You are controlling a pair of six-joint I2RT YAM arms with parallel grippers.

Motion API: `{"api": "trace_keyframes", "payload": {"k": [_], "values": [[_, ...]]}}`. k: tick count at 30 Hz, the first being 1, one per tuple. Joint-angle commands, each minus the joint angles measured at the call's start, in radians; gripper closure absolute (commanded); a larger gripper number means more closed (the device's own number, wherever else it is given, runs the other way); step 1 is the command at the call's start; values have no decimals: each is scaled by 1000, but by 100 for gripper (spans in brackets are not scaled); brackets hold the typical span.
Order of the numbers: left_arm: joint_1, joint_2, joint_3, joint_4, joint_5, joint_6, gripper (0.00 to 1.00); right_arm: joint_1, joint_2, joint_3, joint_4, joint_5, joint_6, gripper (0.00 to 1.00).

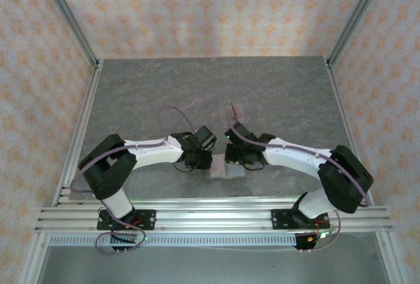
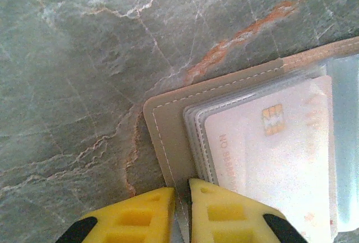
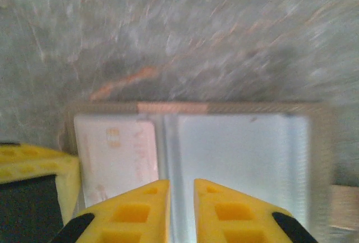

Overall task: Put the credit cards into the card holder
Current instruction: Insert the credit card into the card slot, then flip over the card slot in the card holder.

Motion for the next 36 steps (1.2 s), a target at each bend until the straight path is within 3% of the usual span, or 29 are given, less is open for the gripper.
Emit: {"api": "trace_keyframes", "payload": {"k": [1, 13, 25, 36], "values": [[-18, 17, -36, 0, -14, -10, 85, -32, -5, 49, -138, 104, -77, 80], [-20, 14, -32, -5, -19, -8, 85, -33, 147, 127, -147, 116, -168, 74], [-18, 18, -27, -8, -20, -3, 85, 5, 235, 80, -118, 147, -133, 73], [-19, 23, -24, -8, -18, -2, 85, 38, 252, 45, -94, 135, -78, 91]]}}
